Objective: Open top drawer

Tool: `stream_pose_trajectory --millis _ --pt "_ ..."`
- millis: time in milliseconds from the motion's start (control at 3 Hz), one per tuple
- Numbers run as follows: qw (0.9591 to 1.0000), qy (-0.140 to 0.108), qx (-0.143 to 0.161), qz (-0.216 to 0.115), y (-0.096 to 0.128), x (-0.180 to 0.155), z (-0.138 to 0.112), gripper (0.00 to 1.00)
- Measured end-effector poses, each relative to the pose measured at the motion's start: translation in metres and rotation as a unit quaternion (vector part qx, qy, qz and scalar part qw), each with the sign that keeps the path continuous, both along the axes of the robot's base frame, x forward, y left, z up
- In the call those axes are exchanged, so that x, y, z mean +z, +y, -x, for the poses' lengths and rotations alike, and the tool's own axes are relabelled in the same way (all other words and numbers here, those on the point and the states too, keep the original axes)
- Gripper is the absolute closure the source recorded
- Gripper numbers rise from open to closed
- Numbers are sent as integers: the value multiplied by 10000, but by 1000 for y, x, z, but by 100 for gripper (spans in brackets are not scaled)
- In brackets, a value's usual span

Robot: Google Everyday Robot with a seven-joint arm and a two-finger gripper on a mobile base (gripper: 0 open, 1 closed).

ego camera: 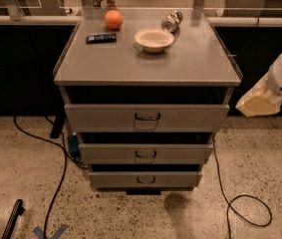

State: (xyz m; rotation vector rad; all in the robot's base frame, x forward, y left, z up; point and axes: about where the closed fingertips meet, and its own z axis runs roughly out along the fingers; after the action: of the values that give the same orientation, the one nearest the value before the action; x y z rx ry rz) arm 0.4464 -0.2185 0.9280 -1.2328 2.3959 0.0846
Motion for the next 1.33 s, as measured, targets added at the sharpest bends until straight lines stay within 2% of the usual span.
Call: stream_pose_trajectory --millis 333,667,1000,1333 --pt "9954 78 -575 -758 19 -47 17 100" --pt "9865 116 -1092 -1215 39 -94 30 100" --pt "9796 -46 -1438 -1400 55 -131 24 100" --pt "9768 -422 -1519 -1448 52 -122 7 100"
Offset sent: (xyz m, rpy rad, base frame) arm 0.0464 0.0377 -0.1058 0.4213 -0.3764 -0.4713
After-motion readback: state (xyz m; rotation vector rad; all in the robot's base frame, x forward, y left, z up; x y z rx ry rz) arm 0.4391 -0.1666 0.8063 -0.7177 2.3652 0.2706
